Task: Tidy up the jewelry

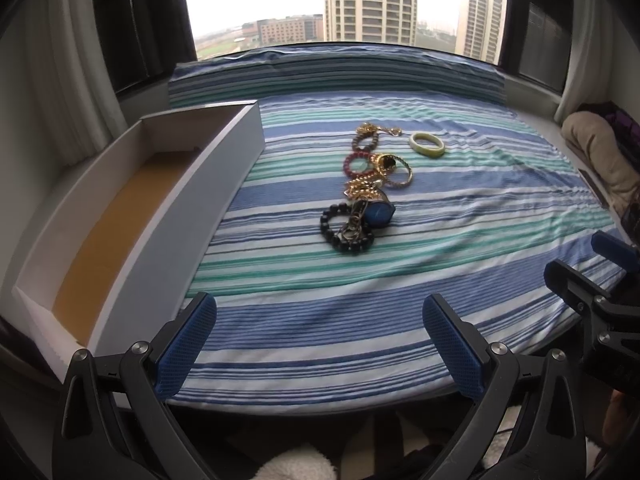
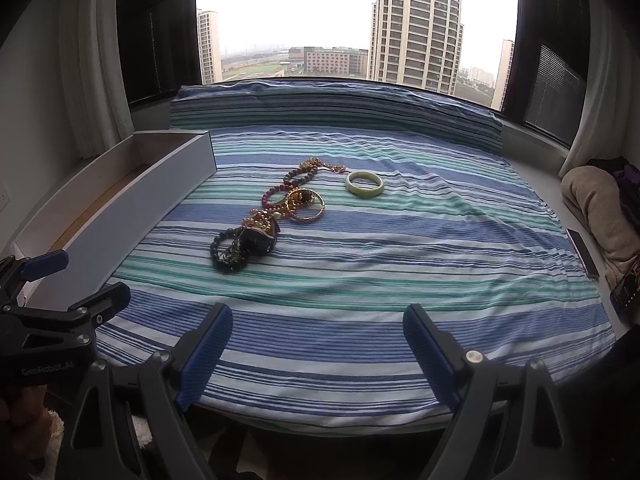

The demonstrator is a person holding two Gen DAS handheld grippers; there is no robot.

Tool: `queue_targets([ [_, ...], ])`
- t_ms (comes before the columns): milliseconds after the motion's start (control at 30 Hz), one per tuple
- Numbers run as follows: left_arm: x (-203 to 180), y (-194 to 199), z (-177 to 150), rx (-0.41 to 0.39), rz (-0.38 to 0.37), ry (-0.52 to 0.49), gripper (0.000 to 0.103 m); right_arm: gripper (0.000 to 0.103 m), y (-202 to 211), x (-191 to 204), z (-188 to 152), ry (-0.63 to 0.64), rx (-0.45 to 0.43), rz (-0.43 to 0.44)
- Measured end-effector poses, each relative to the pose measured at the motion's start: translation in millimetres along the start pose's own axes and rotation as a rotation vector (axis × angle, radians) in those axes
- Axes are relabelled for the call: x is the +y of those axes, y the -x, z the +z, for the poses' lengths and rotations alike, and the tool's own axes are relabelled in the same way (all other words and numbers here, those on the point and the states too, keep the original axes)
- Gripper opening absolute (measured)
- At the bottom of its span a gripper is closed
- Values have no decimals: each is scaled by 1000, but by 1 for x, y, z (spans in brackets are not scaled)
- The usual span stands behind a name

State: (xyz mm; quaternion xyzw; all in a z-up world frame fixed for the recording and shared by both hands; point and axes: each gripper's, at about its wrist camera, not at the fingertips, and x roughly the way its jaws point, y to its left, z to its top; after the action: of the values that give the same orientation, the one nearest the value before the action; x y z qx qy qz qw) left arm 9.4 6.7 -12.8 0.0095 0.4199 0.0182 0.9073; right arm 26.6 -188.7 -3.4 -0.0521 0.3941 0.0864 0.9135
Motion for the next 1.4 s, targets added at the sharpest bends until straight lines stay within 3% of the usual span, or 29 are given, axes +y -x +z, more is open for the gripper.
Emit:
queue_targets([
  [1400, -1, -14, -2, 35, -37, 10, 102, 89, -10, 1, -2, 2, 26, 12],
])
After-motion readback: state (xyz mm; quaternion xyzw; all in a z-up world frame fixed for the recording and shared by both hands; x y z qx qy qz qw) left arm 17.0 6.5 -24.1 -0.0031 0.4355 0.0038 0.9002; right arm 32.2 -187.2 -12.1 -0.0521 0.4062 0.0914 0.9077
